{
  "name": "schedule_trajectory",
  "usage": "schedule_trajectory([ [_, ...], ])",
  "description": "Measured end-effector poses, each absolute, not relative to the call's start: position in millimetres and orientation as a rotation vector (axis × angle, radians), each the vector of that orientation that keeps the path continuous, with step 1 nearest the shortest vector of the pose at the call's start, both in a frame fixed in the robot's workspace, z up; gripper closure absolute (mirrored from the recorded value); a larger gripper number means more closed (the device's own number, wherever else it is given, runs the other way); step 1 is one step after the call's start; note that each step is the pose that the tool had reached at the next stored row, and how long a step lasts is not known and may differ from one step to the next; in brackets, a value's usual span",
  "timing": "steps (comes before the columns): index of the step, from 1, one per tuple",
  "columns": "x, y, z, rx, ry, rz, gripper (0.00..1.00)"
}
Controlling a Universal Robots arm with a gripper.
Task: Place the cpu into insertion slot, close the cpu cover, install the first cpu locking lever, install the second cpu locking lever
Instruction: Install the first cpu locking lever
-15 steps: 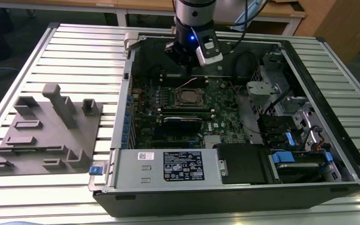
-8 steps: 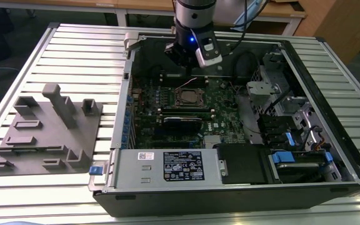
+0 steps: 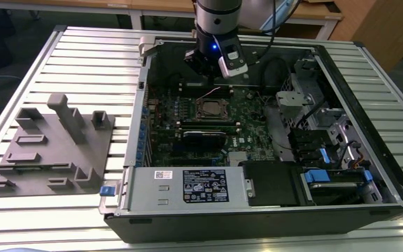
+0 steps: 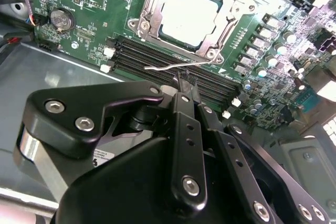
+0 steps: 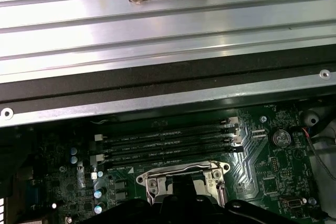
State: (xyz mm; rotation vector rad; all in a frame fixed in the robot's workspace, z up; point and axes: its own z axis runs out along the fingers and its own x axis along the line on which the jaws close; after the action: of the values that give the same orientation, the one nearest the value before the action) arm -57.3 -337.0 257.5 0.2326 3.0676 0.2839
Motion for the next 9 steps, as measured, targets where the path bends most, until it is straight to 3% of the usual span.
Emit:
schedule_trajectory([
  [9,-57.3,-336.9,255.5,0.233,3.067,0.284,0.9],
])
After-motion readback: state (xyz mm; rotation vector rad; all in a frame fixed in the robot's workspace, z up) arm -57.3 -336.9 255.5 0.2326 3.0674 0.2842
